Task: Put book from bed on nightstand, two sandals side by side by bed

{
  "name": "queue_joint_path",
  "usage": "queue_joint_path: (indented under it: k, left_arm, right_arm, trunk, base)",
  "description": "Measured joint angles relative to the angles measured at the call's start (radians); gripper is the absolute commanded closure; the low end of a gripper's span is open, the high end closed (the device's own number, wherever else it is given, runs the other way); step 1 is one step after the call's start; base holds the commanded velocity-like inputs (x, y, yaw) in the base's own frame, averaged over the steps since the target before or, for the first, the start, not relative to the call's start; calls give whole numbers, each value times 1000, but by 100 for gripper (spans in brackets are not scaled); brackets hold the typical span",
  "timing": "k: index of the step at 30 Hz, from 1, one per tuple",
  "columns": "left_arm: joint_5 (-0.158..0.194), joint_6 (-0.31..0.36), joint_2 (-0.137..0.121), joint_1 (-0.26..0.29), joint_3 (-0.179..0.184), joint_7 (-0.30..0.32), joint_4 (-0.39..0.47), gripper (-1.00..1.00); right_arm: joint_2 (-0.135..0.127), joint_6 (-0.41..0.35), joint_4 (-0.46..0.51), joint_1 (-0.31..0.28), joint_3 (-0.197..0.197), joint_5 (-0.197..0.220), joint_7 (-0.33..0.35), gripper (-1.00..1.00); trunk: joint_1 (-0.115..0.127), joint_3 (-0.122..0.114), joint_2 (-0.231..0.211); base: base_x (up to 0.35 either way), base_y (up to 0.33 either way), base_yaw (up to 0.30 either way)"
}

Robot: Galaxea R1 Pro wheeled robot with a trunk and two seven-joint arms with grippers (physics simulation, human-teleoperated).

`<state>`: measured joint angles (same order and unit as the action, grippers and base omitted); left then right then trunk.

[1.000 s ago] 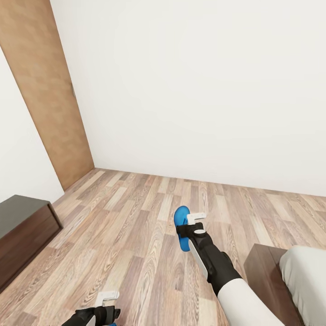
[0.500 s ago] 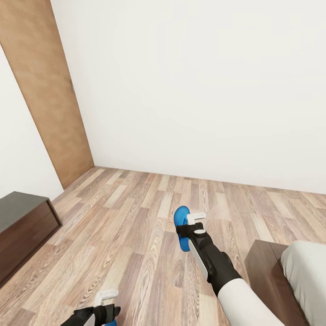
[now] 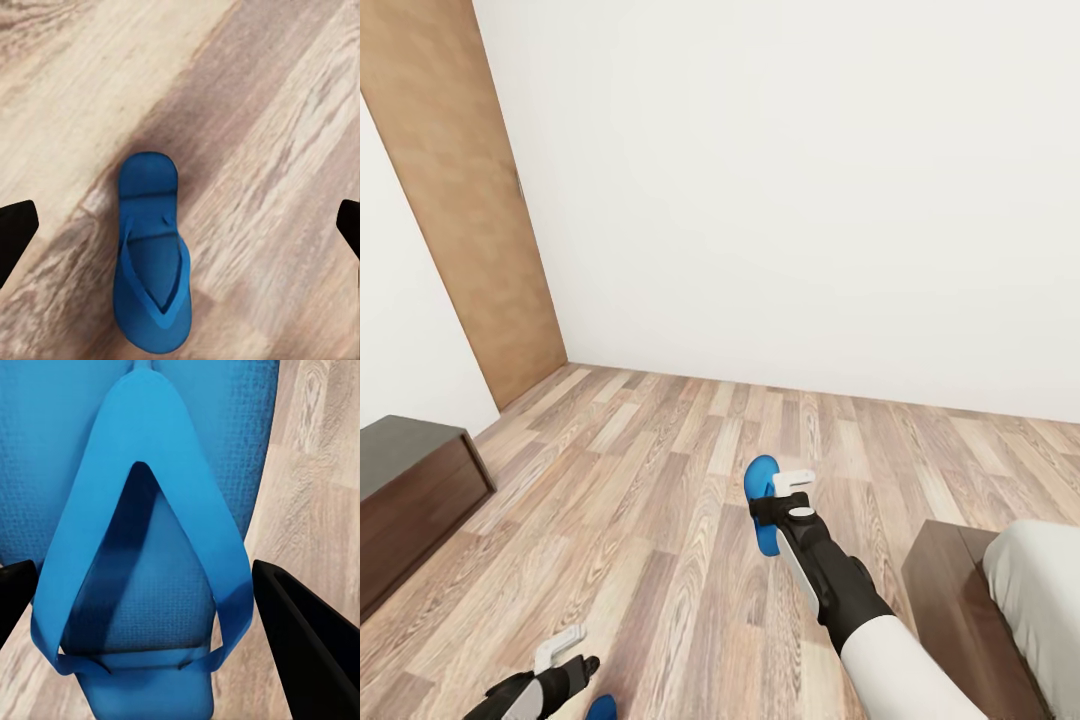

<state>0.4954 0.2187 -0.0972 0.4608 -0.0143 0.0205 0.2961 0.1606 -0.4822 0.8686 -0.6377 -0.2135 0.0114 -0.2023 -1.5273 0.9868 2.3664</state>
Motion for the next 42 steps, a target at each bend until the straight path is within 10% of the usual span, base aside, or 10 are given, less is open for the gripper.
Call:
queue_joint_path:
  k: [19,42]
  left_arm:
    - [29,-7,-7,-2,-18,-19,-8,-100]
    - [22,-43,1,-2,-8,-98,-9,-100]
  right_arm:
    - [-1,2,0,0,0,0,1,100]
    - [-2,2,3,-1,1,0,24,100]
  trunk:
    - [-73,60,133]
    - [-83,149,139]
  base:
    - [0,0,0]
    - [0,0,0]
